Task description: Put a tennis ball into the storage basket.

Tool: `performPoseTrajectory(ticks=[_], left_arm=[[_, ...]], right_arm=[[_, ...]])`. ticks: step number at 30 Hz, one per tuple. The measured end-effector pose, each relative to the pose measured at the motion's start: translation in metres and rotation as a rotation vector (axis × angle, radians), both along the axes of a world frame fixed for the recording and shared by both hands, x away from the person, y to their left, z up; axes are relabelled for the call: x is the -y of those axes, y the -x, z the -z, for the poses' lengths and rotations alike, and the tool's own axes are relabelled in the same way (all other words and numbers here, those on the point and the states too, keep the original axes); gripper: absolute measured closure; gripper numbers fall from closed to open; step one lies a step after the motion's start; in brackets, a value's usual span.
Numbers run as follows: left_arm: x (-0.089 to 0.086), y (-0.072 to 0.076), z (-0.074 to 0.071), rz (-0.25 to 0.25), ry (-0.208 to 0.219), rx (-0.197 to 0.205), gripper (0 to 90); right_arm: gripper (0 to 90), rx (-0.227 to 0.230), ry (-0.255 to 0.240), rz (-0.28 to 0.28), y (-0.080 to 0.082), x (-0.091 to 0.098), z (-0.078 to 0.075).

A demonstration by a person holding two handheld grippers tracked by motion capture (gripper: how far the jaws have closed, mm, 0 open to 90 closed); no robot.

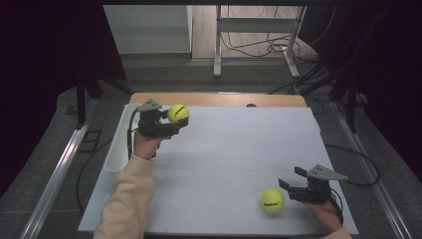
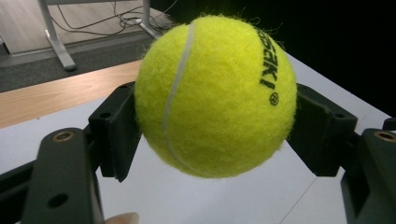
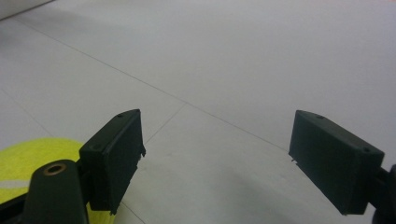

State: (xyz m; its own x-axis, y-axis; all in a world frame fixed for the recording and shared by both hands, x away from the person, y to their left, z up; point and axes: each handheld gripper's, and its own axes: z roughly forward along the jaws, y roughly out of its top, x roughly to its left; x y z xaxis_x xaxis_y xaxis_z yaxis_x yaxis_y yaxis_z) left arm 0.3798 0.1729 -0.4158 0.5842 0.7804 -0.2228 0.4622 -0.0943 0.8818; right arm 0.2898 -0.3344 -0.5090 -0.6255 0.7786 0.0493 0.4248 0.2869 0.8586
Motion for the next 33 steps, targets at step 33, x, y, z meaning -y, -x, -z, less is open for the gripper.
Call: performPoseTrajectory(ticks=[33], left_arm=[[-0.053,-0.006,0.005,-0.164,-0.012,-0.017,26.0]], right_arm=[[18.0,0.0,-0.002,-0.003,0.0,0.0,0.0]])
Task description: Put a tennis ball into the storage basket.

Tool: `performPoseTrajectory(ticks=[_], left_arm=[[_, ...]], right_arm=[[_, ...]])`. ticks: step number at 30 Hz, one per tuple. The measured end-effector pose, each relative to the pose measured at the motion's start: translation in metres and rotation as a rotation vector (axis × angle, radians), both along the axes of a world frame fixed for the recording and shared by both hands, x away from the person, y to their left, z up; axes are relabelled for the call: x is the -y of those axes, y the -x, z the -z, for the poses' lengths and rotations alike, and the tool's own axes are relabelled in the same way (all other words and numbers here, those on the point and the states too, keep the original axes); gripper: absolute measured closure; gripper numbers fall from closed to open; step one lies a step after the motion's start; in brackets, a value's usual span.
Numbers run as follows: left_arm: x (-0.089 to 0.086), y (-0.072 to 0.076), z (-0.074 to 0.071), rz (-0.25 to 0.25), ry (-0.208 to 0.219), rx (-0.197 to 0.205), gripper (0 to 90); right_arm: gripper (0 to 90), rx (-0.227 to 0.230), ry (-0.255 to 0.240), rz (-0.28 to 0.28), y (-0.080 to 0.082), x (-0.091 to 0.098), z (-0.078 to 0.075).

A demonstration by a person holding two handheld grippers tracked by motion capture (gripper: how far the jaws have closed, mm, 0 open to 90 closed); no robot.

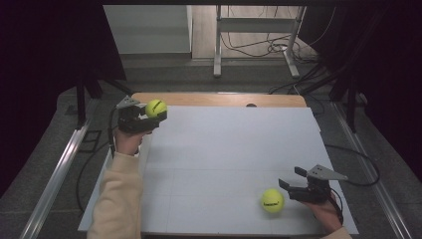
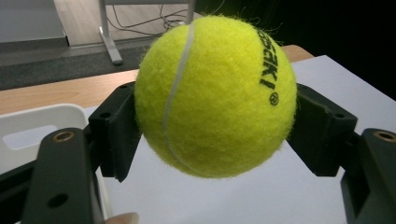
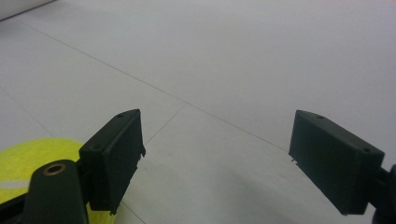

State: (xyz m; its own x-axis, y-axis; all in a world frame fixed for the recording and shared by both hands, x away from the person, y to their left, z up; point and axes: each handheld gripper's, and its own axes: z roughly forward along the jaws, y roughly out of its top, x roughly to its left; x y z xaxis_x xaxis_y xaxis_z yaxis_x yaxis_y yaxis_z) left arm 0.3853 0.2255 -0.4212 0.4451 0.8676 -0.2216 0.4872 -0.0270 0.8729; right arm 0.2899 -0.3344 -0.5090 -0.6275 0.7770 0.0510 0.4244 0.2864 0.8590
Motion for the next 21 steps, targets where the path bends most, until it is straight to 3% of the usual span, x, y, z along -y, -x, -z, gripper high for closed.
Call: performPoseTrajectory(ticks=[21], left_arm=[[-0.03,0.004,-0.001,-0.085,0.01,0.003,26.0]], right_arm=[[17.9,0.002,0.0,-0.001,0.0,0.0,0.0]])
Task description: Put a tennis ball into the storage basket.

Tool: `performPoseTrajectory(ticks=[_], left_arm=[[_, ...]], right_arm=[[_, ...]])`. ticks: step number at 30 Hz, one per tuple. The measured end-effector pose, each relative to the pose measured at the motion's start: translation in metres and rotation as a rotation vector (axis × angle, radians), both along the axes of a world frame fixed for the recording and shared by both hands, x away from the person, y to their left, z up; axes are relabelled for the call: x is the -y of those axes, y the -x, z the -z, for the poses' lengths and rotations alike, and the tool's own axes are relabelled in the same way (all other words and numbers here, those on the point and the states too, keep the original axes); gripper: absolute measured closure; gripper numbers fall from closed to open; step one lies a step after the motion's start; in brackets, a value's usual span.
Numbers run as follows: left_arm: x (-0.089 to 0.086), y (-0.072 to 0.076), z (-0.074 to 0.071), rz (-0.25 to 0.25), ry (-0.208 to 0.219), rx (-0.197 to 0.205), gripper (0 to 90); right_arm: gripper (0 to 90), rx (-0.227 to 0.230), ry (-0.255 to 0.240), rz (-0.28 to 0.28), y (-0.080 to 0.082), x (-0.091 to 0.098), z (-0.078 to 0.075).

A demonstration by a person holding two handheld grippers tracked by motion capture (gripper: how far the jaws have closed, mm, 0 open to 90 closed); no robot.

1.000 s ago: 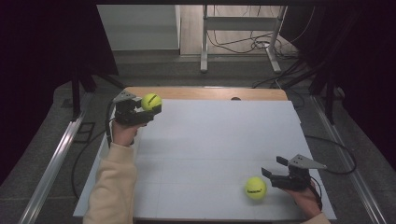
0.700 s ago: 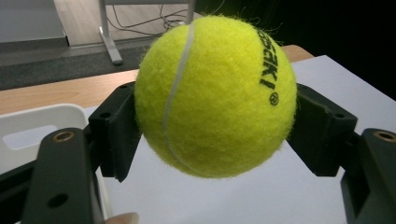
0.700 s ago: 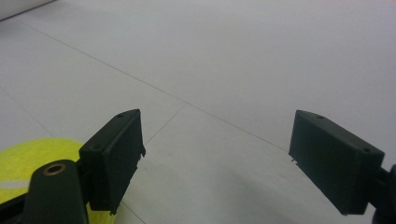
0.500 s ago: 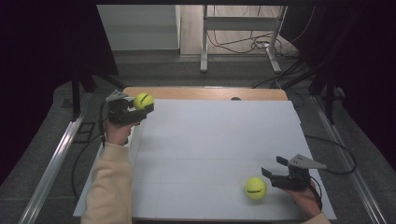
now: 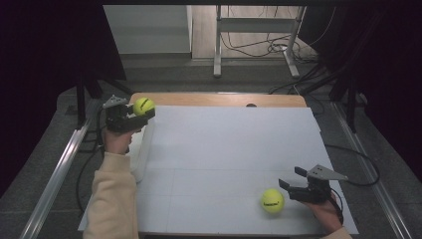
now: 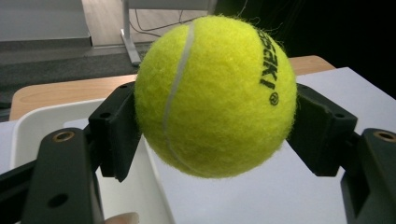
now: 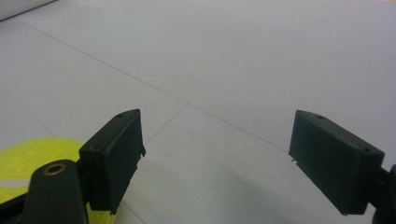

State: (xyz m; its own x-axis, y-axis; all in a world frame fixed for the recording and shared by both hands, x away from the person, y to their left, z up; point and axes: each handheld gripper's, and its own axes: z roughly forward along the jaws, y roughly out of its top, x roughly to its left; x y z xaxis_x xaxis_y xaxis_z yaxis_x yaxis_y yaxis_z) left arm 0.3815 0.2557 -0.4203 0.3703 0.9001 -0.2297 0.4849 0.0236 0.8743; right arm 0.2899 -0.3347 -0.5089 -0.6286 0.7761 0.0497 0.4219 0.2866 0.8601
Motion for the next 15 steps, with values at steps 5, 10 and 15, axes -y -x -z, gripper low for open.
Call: performPoseTrajectory(ticks=[5,10,15], left_arm=[[-0.008,0.001,0.001,-0.021,0.008,-0.001,26.0],[-0.017,0.002,0.002,-0.046,0.015,-0.006,26.0],[-0.028,0.004,0.004,-0.076,0.022,-0.013,25.9]], right_arm=[[18.0,-0.001,0.001,0.001,0.0,0.0,0.0],[18.0,-0.001,0.001,0.001,0.0,0.0,0.0],[18.0,-0.001,0.002,0.001,0.0,0.0,0.0]])
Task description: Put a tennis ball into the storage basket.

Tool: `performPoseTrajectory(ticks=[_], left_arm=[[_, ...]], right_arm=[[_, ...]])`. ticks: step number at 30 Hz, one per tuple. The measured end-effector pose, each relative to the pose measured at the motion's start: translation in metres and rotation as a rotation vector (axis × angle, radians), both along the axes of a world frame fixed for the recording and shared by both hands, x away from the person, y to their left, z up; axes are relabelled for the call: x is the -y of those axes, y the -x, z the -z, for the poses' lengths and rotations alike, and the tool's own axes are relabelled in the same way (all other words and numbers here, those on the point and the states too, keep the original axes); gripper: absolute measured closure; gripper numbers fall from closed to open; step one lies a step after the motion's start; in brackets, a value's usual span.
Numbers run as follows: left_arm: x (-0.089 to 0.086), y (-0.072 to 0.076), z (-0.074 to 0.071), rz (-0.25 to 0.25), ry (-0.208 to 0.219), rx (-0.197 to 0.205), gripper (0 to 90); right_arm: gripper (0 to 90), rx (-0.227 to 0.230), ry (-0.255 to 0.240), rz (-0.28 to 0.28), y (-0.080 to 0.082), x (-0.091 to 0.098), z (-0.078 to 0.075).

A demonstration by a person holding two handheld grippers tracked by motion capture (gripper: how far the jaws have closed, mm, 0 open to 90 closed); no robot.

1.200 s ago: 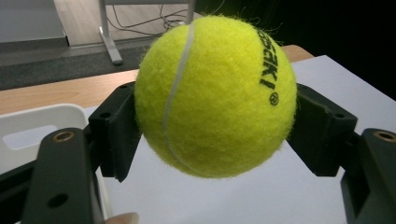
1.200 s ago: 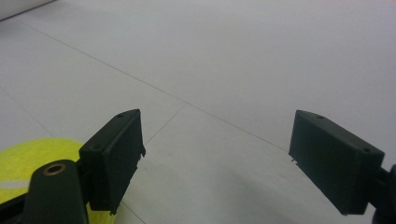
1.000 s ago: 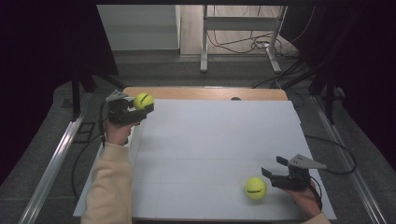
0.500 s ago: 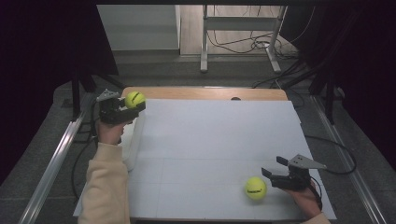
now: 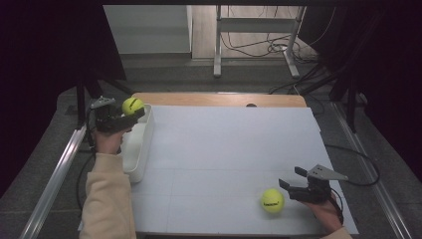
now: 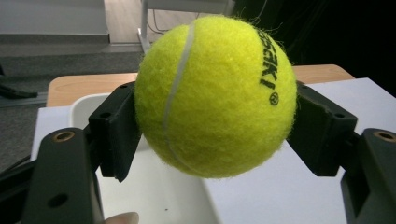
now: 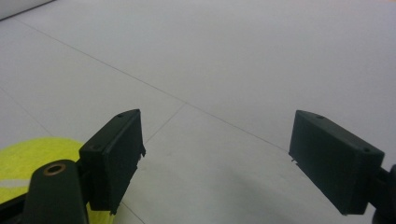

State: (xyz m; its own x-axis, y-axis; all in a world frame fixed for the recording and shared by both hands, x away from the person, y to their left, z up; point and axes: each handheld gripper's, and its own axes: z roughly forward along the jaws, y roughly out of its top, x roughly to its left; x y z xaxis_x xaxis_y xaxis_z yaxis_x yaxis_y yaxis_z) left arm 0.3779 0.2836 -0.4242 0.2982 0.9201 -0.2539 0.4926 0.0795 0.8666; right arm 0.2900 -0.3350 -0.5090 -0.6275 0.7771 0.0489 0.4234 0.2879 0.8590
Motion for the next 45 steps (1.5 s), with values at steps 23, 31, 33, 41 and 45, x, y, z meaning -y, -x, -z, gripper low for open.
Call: performPoseTrajectory(ticks=[23,31,33,41,45], left_arm=[[-0.008,-0.003,0.008,-0.04,-0.041,-0.061,26.0],[-0.003,-0.014,0.016,-0.04,-0.074,-0.113,25.9],[-0.002,-0.017,0.018,-0.039,-0.083,-0.13,25.9],[0.0,-0.027,0.024,-0.04,-0.097,-0.183,25.9],[-0.001,-0.029,0.027,-0.045,-0.103,-0.206,25.9]], right_arm=[[18.0,0.0,-0.006,0.01,0.0,0.0,0.0],[18.0,0.001,-0.003,0.007,0.0,0.0,-0.001],[18.0,0.001,-0.003,0.004,0.0,0.0,-0.001],[18.0,0.003,-0.005,0.002,0.0,0.0,-0.001],[18.0,0.001,-0.003,0.001,0.0,0.0,0.0]])
